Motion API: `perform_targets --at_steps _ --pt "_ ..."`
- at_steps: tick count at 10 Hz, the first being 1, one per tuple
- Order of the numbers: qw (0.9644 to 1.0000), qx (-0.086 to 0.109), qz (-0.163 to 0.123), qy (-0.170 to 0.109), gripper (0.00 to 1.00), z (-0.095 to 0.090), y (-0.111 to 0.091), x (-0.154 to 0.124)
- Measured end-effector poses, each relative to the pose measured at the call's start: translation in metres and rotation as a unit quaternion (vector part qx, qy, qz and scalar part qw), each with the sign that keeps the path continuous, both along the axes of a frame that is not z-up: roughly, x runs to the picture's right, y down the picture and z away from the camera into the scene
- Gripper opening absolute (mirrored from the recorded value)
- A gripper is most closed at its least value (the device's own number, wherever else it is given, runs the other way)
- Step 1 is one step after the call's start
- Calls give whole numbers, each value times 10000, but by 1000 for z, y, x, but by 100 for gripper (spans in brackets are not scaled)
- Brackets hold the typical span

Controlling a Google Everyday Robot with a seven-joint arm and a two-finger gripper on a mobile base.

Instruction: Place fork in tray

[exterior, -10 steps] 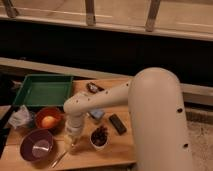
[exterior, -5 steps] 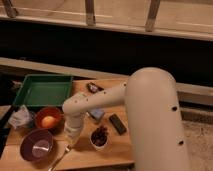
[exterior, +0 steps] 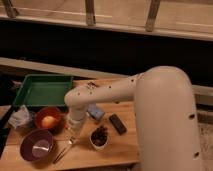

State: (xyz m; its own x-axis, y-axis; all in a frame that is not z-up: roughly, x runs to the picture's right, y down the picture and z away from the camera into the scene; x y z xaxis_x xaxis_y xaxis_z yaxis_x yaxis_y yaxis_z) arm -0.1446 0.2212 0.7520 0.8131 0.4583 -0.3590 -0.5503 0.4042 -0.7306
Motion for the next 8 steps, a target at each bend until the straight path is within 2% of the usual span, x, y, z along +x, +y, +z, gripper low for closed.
perform_targets --at_steps 2,4,6,8 --pt "9990 365 -65 232 0 -10 -41 18" --pt "9968 677 -117 413 0 -18 -70 31" --pt "9927 1025 -199 606 0 -30 -104 44" --pt "9868 1375 -234 823 0 -40 -146 58"
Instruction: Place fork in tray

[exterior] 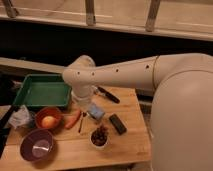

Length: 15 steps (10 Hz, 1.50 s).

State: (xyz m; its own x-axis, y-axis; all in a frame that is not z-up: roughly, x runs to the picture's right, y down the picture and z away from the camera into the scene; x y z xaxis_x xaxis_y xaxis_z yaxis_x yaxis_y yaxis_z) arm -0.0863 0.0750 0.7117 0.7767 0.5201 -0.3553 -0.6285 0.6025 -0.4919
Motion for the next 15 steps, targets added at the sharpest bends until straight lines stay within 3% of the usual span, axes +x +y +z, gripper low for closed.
perform_targets --at_steps 4,6,8,11,13,15 --pt "9974 677 -74 255 0 -8 -86 4" --pt "9933 1108 -102 304 0 -14 -136 -9" --pt "9879 1536 -100 178 0 -16 -181 -35" --pt "9796 1971 142 -352 0 0 -226 -77" --pt "9748 2072 314 -768 0 14 -237 -105" --pt "9682 2057 591 -1298 0 41 -232 -129"
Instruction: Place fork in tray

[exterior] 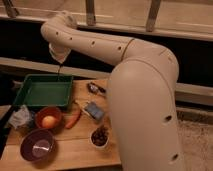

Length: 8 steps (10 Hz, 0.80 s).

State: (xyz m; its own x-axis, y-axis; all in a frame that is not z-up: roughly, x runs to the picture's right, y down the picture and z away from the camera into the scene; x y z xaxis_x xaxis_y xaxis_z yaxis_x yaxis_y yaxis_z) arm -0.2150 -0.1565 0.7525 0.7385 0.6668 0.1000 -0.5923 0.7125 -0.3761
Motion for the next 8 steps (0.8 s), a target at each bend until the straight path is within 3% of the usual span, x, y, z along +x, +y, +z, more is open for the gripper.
perform_targets --at_steps 2,6,8 --pt "9992 -120 92 -360 4 30 17 -11" --pt "9938 -381 258 -1017 43 82 55 -51" --pt "9900 -424 323 -1307 60 89 60 -73"
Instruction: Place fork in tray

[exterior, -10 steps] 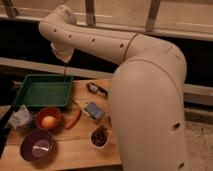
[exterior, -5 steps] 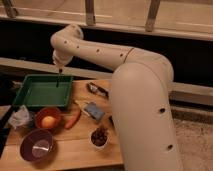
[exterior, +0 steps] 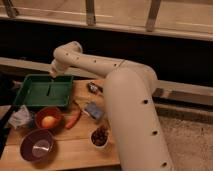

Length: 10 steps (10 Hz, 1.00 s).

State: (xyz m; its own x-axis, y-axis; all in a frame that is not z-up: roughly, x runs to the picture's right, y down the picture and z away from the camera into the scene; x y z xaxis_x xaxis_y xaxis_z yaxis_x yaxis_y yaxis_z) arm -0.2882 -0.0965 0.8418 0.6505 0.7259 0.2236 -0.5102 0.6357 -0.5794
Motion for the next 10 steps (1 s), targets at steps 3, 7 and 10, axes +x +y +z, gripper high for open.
perform_targets --at_steps 3,7,10 --pt "9990 -134 -68 -427 78 7 9 -4" --pt "9988 -143 -83 -469 78 7 10 -5" --pt "9987 -143 -89 -475 78 6 10 -7"
